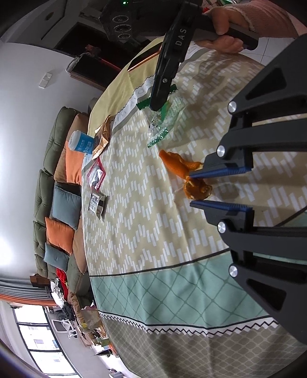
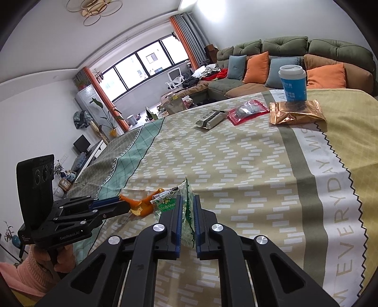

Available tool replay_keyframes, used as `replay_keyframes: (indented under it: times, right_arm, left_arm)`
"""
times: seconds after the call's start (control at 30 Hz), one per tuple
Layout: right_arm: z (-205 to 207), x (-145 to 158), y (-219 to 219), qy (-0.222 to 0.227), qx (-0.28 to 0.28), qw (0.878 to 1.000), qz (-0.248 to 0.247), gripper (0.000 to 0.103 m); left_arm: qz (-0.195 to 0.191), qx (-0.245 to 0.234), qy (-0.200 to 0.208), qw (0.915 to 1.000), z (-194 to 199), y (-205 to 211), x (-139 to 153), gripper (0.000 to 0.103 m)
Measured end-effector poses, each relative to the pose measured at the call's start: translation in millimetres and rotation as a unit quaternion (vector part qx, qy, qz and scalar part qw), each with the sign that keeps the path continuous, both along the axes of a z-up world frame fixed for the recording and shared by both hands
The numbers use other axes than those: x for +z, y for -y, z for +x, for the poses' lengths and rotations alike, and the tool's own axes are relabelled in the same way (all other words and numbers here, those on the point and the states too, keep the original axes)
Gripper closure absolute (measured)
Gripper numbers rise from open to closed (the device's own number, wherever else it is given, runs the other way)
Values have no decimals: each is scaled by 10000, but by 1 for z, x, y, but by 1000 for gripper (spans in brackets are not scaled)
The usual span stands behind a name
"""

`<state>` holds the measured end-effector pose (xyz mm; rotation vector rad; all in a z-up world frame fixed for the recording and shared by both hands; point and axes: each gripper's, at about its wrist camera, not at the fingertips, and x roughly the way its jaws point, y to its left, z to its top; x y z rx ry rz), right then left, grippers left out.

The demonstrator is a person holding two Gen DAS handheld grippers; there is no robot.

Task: Collect trash
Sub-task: 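Grasp the orange peel with the left gripper while the right gripper grasps the green wrapper, then lift the peel and wrapper and turn both grippers toward the teal bin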

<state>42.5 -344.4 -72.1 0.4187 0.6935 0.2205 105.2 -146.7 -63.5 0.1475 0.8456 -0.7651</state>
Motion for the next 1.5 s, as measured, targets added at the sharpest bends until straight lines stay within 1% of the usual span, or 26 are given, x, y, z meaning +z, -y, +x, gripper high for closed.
replay_keyframes:
  times: [0.1,0.33,0.37,0.4,0.43,0.47,0.67,0.73,0.87,0.93,0.97,1.27,1.5]
  right_arm:
    - [0,0,0,-6,0,10000,6,94]
    - [1,0,-3,-25,11,10000,43,94]
    - [1,-1,-3,-27,12,10000,48,94]
    - [1,-1,-4,-31,10,10000,50,94]
    - [1,-1,-3,-28,14,10000,51,94]
    - [1,-1,-3,-31,16,10000,63,94]
    - [1,-2,-4,-32,19,10000,73,94]
    - [1,-2,-4,-34,15,10000,77,94]
    - [1,-2,-4,-29,19,10000,83,94]
    - [1,-2,-4,-20,15,10000,78,94]
    - [1,-3,-5,-14,16,10000,80,94]
    - [2,0,-8,47,38,9999,116,94]
    - [2,6,-12,119,101,9998,154,94]
  left_arm:
    - [-43,-4,68,10000,-3,-3,2,83]
    - [-102,-41,-73,9999,0,-3,-1,82]
    - [-132,-61,-152,9998,2,-3,-2,81]
    - [-151,-97,-224,9996,3,-2,-3,75]
    - [-174,-113,-342,9992,5,-2,-5,71]
    - [-150,-58,-374,9992,6,-2,-7,69]
    - [-88,-110,-439,9989,6,3,-11,69]
    - [-122,-83,-482,9987,7,3,-12,69]
    - [-140,-56,-539,9984,7,2,-13,71]
    - [-112,-5,-492,9987,6,2,-13,74]
    - [-102,-20,-455,9989,5,2,-13,82]
    - [-28,-83,-209,9997,-8,-1,-10,89]
    - [-106,130,-27,9999,-16,-19,-2,91]
